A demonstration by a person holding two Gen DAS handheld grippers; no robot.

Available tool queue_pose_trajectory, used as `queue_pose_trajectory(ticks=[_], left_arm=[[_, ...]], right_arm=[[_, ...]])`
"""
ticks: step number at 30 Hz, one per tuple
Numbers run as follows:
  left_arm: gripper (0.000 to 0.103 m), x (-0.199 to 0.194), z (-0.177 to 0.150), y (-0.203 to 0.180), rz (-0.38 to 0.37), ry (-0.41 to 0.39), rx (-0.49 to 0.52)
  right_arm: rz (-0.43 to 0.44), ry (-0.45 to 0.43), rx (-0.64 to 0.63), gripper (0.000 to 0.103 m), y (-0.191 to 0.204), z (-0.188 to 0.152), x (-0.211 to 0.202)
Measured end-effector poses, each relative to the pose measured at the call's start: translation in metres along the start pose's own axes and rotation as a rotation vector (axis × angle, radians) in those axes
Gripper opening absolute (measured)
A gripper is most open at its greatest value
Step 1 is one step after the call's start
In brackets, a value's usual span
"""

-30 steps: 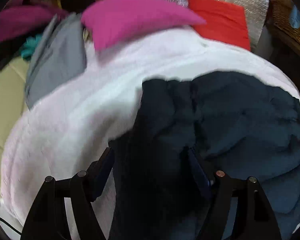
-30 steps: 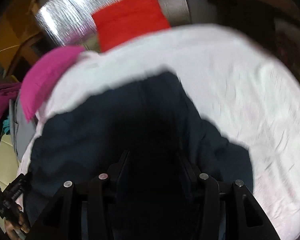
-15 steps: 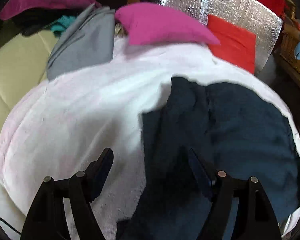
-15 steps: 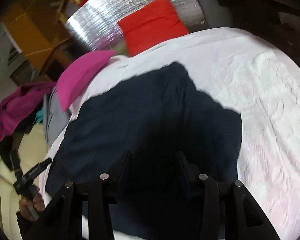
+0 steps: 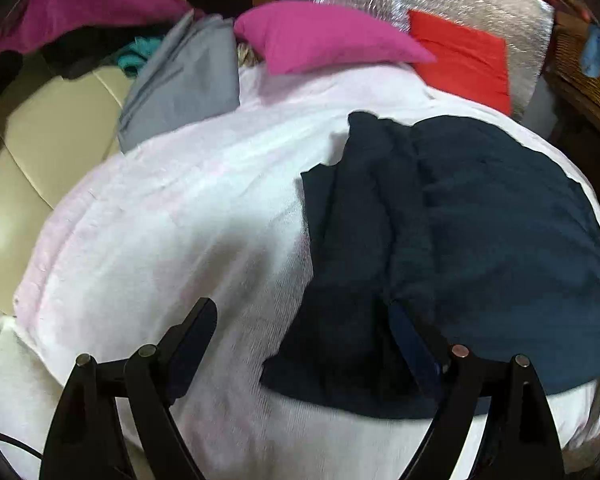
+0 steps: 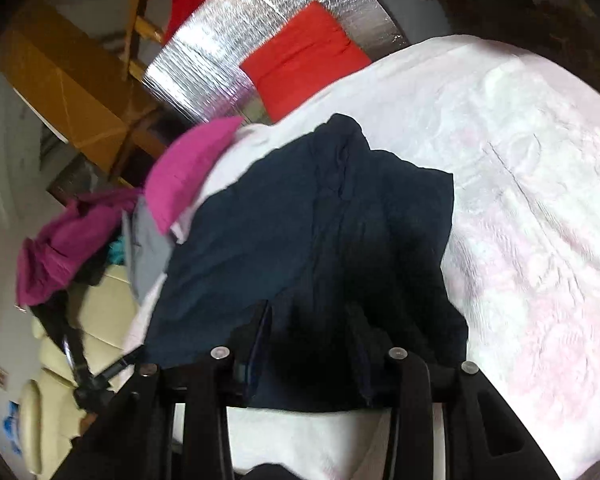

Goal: Fold large clothes

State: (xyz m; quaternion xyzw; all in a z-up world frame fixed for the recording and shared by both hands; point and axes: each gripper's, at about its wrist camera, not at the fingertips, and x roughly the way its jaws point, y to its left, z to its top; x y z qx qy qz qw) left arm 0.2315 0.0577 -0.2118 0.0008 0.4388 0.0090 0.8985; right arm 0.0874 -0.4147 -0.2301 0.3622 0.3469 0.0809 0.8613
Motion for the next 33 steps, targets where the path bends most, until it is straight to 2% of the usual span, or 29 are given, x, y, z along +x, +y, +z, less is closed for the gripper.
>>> queue_pose_trajectory(ticks=[2, 4, 6, 9, 11, 12, 13, 15, 18, 21, 22, 24, 29, 33], left_arm=[[0.089, -0.007, -0.007, -0.001, 0.004, -0.004, 0.009], [0.089, 0.004, -0.01, -0.002, 0.029, 0.04, 0.016], [0.089, 0.016, -0.011, -0.003, 0.032, 0.107, 0.011], [0.089, 0.006, -0.016, -0.003, 0.04, 0.131, -0.01], [0.089, -0.005, -0.016, -0.003, 0.046, 0.126, -0.002], [0.089, -0.009, -0.016, -0.002, 0.038, 0.128, -0.006], [0.089, -0.015, -0.016, 0.004, 0.002, 0.138, -0.037], [0.089, -0.023, -0.017, 0.018, -0.06, 0.144, -0.121], [0.089, -0.026, -0.019, 0.041, -0.138, 0.153, -0.261], [0.089, -0.008, -0.027, 0.053, -0.264, 0.256, -0.386], [0.089, 0.002, -0.032, 0.052, -0.331, 0.301, -0.425], [0.089, 0.013, -0.037, 0.047, -0.404, 0.322, -0.471], [0.089, 0.037, -0.033, 0.036, -0.485, 0.311, -0.544], [0.089, 0.049, -0.019, 0.033, -0.499, 0.279, -0.588]], right_arm=[[-0.027, 0.026, 0.006, 0.041, -0.005, -0.006, 0.006], [-0.032, 0.067, 0.053, 0.041, -0.017, -0.01, 0.021], [-0.016, 0.063, 0.089, 0.041, -0.023, -0.012, 0.024], [-0.024, 0.074, 0.069, 0.041, -0.017, -0.01, 0.018], [-0.002, 0.071, 0.084, 0.052, -0.016, -0.011, 0.008], [0.022, 0.063, 0.096, 0.062, -0.016, -0.012, 0.002], [0.045, 0.055, 0.105, 0.07, -0.015, -0.013, -0.005], [0.081, 0.075, 0.13, 0.076, -0.017, -0.017, -0.009], [0.149, 0.133, 0.219, 0.077, -0.032, -0.025, 0.0], [0.192, 0.162, 0.306, 0.077, -0.046, -0.034, 0.017], [0.221, 0.172, 0.338, 0.078, -0.05, -0.037, 0.027], [0.243, 0.171, 0.351, 0.078, -0.05, -0.036, 0.04], [0.244, 0.118, 0.387, 0.078, -0.05, -0.024, 0.068], [0.191, 0.088, 0.354, 0.077, -0.039, -0.006, 0.083]])
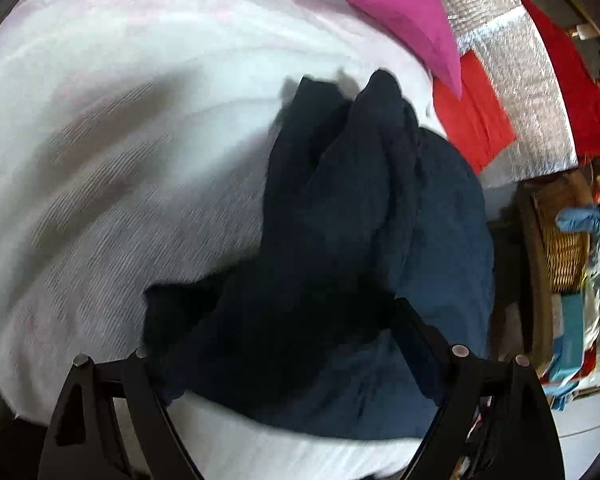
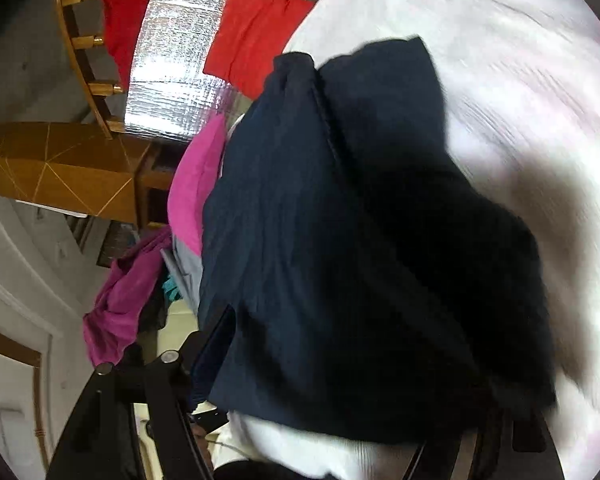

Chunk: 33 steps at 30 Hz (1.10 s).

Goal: Fold large clothes

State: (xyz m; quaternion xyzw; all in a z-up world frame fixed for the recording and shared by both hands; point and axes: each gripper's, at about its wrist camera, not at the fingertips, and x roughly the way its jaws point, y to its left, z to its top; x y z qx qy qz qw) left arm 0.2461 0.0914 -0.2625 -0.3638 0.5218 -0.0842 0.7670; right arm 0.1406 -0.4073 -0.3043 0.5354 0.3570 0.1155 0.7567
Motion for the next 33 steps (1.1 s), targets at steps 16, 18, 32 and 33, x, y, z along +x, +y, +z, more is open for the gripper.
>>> queue_pose_trajectory(ticks=[16, 18, 32, 33], left_arm=[[0.038, 0.034, 0.094, -0.047, 0.092, -0.111, 0.171], [0.044, 0.032, 0.084, -0.043, 0.091, -0.137, 0.216], [0.07, -0.062, 0.045, -0.059, 0.322, -0.391, 0.382], [0.077, -0.061, 0.039, -0.072, 0.347, -0.399, 0.442]], right_arm=[[-0.139, -0.071, -0.179, 0.041, 0.055, 0.048, 0.083], [-0.107, -0.059, -0.143, 0.041, 0.042, 0.04, 0.077], [-0.241, -0.24, -0.235, 0.06, 0.065, 0.037, -0.054], [-0.242, -0.247, -0.27, 0.055, 0.076, 0.039, -0.049]])
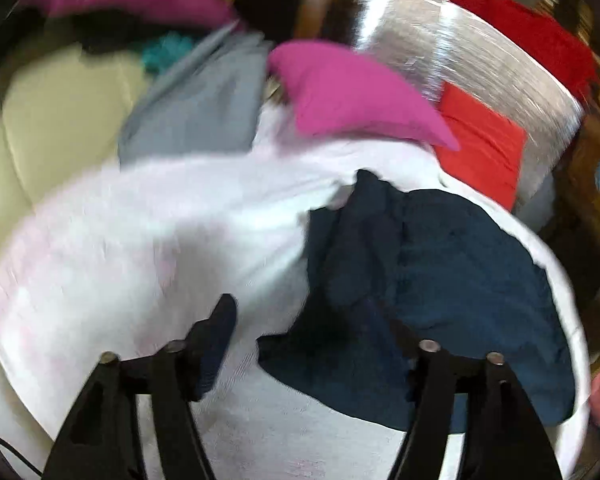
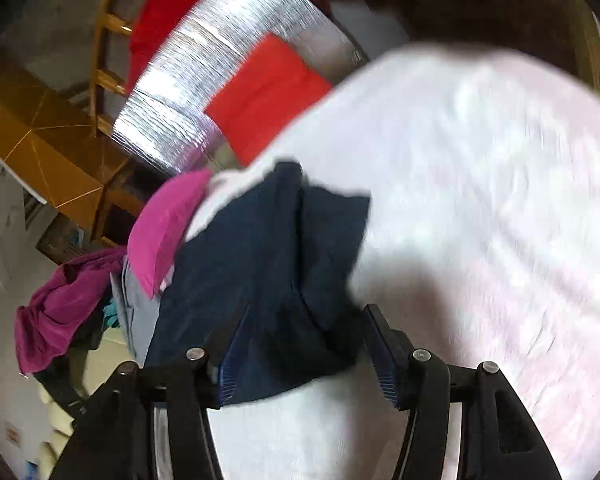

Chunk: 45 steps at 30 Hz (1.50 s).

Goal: Fold large clothes

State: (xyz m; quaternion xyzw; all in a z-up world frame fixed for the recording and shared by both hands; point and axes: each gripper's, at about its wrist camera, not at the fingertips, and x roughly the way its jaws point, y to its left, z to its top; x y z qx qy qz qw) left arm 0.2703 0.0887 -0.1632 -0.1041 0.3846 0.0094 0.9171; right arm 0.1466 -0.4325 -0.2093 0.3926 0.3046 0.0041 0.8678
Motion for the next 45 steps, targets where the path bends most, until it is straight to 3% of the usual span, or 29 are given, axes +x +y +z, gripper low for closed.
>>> queue_pose_trajectory(ticks=[1, 4, 6, 7, 9, 12, 15, 17, 19, 22, 25, 32, 45], left_arm=[[0.078, 0.0, 0.001, -0.011, 0.011, 0.004, 0.051], [0.078, 0.015, -0.005, -0.038, 0.059, 0.03, 0.187], [0.079, 0.042, -0.009, -0.047, 0.13, 0.098, 0.246], [0.079, 0.062, -0.015, -0.05, 0.173, 0.156, 0.271], [0.085, 0.081, -0.024, -0.049, 0.178, 0.179, 0.29], [0.085, 0.075, -0.016, -0.047, 0.175, 0.186, 0.269], [0.085, 0.054, -0.007, -0.052, 0.197, 0.136, 0.277], [0.085, 0.027, -0.005, -0.056, 0.187, 0.085, 0.279], [0.085, 0.003, -0.003, -0.061, 0.172, 0.034, 0.277], [0.085, -0.04, -0.001, -0.071, 0.158, -0.041, 0.274], [0.085, -0.079, 0.001, -0.079, 0.159, -0.104, 0.278], [0.086, -0.144, -0.005, -0.089, 0.147, -0.178, 0.276], [0.087, -0.23, -0.028, -0.097, 0.211, -0.267, 0.29]], right_arm=[[0.003, 0.007, -0.023, 0.046, 0.009, 0.002, 0.005], [-0.001, 0.037, -0.078, 0.043, 0.033, 0.004, 0.033], [-0.023, 0.084, -0.071, 0.043, 0.033, 0.002, 0.061], [-0.08, 0.114, -0.064, 0.04, 0.025, 0.001, 0.08], [-0.101, 0.173, -0.02, 0.028, 0.011, -0.002, 0.105], [-0.09, 0.169, 0.01, 0.026, 0.013, 0.002, 0.101], [-0.124, 0.154, -0.065, 0.03, 0.028, 0.003, 0.082], [-0.15, 0.123, -0.12, 0.04, 0.04, 0.0, 0.063], [-0.147, 0.073, -0.171, 0.065, 0.052, -0.005, 0.036], [-0.138, 0.028, -0.249, 0.067, 0.07, -0.016, 0.0], [-0.181, 0.006, -0.351, 0.067, 0.098, -0.032, -0.024], [-0.227, -0.021, -0.48, 0.073, 0.149, -0.067, -0.07], [-0.243, -0.119, -0.508, 0.083, 0.193, -0.097, -0.146]])
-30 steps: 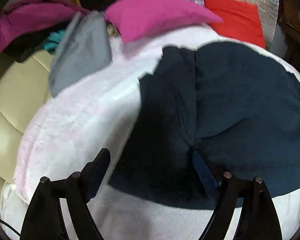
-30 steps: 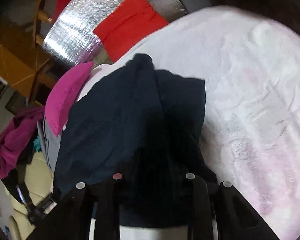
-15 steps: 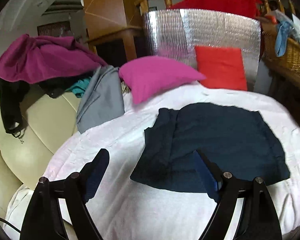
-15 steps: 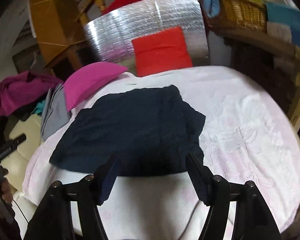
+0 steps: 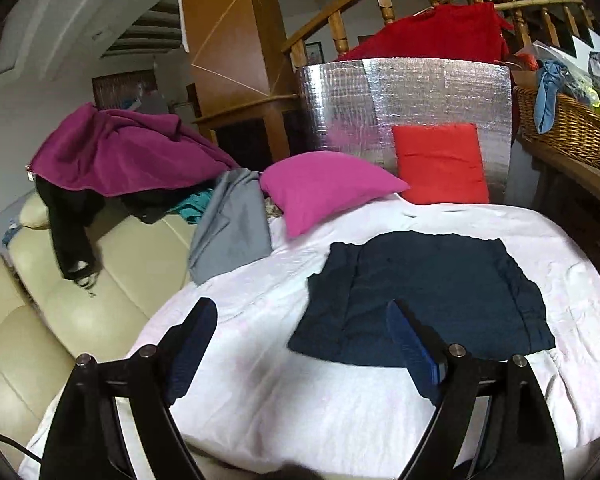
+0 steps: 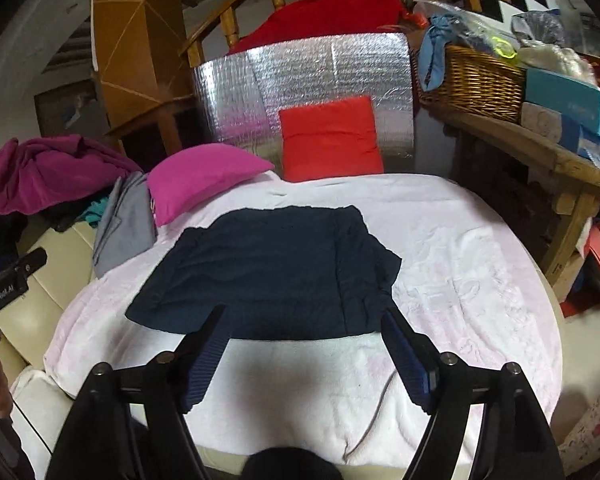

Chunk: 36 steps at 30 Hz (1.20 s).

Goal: Fold large clothes

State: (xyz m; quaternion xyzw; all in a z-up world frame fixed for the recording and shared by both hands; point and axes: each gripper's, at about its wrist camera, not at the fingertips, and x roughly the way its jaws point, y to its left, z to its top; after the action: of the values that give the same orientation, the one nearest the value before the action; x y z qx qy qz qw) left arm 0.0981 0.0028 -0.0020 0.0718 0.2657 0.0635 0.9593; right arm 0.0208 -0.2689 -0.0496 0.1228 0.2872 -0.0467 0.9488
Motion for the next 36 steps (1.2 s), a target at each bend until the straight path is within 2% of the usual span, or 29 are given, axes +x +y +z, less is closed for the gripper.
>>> queue_pose_trajectory(ticks=[5, 9, 17, 24, 36], left_arm=[[0.087, -0.032, -0.008, -0.003, 0.077, -0.051, 0.056], [0.087, -0.047, -0.016, -0.003, 0.063, -0.065, 0.06], [0.087, -0.059, -0.017, -0.002, 0.04, -0.075, 0.046], [0.087, -0.075, -0.015, 0.0, 0.016, -0.113, 0.042], [0.087, -0.09, -0.009, 0.007, 0.021, -0.136, 0.031]], right_arm=[[-0.026, -0.031, -0.019, 0.087, 0.006, -0.003, -0.028], [-0.058, -0.037, -0.017, 0.09, 0.004, -0.007, -0.038], [-0.062, -0.045, 0.006, 0.09, -0.005, -0.003, -0.043], [-0.063, -0.067, 0.0, 0.09, 0.004, -0.002, -0.054], [-0.06, -0.11, 0.002, 0.09, 0.012, -0.002, -0.081]])
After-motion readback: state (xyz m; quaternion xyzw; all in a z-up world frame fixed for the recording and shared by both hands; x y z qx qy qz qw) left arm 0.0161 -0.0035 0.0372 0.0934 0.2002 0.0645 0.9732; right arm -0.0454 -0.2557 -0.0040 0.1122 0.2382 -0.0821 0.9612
